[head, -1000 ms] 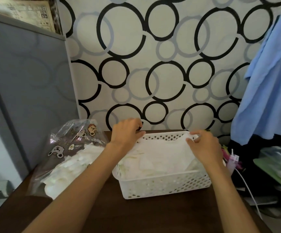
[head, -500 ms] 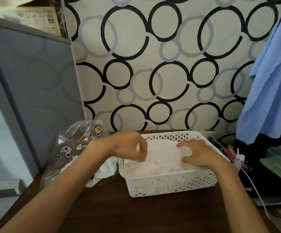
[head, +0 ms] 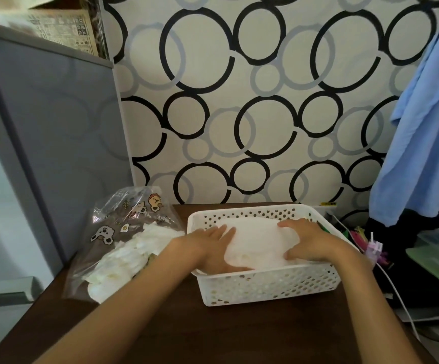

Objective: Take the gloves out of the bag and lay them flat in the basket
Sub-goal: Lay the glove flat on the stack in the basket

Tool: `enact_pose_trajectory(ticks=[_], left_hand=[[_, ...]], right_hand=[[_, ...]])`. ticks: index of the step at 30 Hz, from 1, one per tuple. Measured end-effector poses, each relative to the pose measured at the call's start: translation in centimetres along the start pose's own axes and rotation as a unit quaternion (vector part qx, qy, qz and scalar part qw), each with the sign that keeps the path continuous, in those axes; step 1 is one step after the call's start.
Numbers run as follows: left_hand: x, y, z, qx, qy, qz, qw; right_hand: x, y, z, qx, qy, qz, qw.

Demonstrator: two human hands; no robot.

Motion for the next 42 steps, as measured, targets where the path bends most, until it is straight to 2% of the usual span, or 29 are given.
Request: enact_pose_trajectory(ticks=[4, 6, 8, 11, 13, 15, 18, 22, 25, 27, 31, 34, 37, 42], left_hand=[[0.1, -1.1, -0.6, 0.028, -0.026, 0.004, 0.999], [0.1, -1.0, -0.2, 0.043, -0.009, 0.007, 0.999], [0.2, -0.2, 0.7, 0.018, 0.038, 0.007, 0.999], [1.4, 2.4, 2.6, -0.137, 0.164, -0.008, 0.977], [4.0, 4.9, 3.1, -0.275, 0.242, -0.004, 0.93], [7.2, 7.2, 1.9, -0.329, 0.281, 0.028, 0.901], [11.6, 10.0, -0.8, -0.31, 0.293, 0.098, 0.899], [14.7, 11.7, -3.0, -0.231, 0.242, 0.154, 0.93], [15.7, 11.5, -4.3, -0.197, 0.237, 0.145, 0.94], [15.8, 11.2, -5.1, -0.167, 0.272, 0.105, 0.942], [16.4, 11.4, -6.7, -0.102, 0.276, 0.083, 0.952], [17.2, 11.2, -7.2, -0.13, 0.256, 0.117, 0.951], [18.0, 11.5, -7.0, -0.178, 0.298, 0.113, 0.931], [18.7, 13.0, -5.5, -0.292, 0.347, 0.134, 0.881]], right_hand=[[-0.5, -0.2, -0.5, 0.013, -0.011, -0.029, 0.999], [-0.3, -0.1, -0.4, 0.005, -0.021, -0.02, 1.0], [0.1, 0.2, 0.2, -0.02, -0.053, 0.002, 0.998], [1.1, 1.0, 1.7, -0.096, -0.081, 0.06, 0.99], [2.3, 1.7, 2.4, -0.15, -0.082, 0.104, 0.98], [3.7, 2.2, 2.4, -0.169, -0.089, 0.132, 0.973], [6.4, 2.9, 1.2, -0.162, -0.091, 0.179, 0.966], [11.1, 4.1, -1.7, -0.146, -0.067, 0.231, 0.96], [14.1, 4.7, -4.4, -0.153, -0.043, 0.245, 0.956], [16.1, 5.2, -6.2, -0.157, -0.025, 0.259, 0.953], [19.8, 5.8, -10.9, -0.128, 0.028, 0.268, 0.954], [21.1, 5.3, -14.4, -0.092, 0.085, 0.252, 0.96], [21.7, 3.9, -16.9, -0.05, 0.108, 0.2, 0.973], [21.8, 2.7, -16.4, -0.08, 0.011, 0.195, 0.978]])
Point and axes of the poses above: each hand's wrist, its own y-axis away from the middle knuckle, its own z-axis out of the back of the hand, x = y × z, the point moved 5 cm from there along -y, towards the middle knuckle, and after that the axes turned 10 degrees about -y, right-handed, at the moved point
